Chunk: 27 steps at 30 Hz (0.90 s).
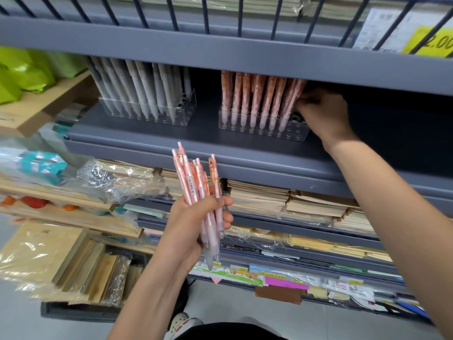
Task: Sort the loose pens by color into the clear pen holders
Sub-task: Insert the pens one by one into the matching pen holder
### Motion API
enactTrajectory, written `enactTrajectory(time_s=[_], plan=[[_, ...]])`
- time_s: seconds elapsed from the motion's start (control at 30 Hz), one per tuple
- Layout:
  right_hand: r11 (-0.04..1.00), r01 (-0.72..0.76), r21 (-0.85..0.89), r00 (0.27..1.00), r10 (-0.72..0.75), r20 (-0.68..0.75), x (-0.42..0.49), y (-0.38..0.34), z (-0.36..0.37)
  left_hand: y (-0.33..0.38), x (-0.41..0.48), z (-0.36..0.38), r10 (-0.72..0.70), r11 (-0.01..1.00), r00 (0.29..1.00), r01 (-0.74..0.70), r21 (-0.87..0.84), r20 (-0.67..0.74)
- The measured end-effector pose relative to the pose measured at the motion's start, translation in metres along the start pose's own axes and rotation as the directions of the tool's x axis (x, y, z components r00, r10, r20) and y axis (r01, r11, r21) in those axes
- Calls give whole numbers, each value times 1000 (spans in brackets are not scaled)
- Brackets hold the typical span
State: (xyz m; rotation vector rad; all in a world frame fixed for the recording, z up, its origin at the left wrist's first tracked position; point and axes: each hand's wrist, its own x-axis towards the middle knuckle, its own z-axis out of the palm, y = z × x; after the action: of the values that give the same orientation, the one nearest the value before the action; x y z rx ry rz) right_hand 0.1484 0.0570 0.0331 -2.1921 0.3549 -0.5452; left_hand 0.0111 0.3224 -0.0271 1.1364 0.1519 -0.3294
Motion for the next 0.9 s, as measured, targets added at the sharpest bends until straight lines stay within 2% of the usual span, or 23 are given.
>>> enactTrajectory(time_s=[0.1,0.3,0.43,0.53,0.67,0.9], plan=[[996,-61,70,998,60,21,-1,0,-4,-2,2,-2,-7,1000,1000,7,-4,-8],[993,-36,114,999,38,-14,-5,1,-9,-6,4,1,-11,999,1000,11,31,19],[975,-21,223,999,29,-30,2,-11,-8,-7,3,7,-24,998,999,22,60,35],[996,-32,83,999,32,-8,9,-15,-8,-8,2,8,-18,997,999,15,82,33],[991,35,-127,999,-36,-2,10,-16,-9,-8,2,6,-22,995,1000,21,94,13],[988,106,-113,994,-108,-12,6,-13,-5,-9,-1,7,-38,997,999,38,68,3]])
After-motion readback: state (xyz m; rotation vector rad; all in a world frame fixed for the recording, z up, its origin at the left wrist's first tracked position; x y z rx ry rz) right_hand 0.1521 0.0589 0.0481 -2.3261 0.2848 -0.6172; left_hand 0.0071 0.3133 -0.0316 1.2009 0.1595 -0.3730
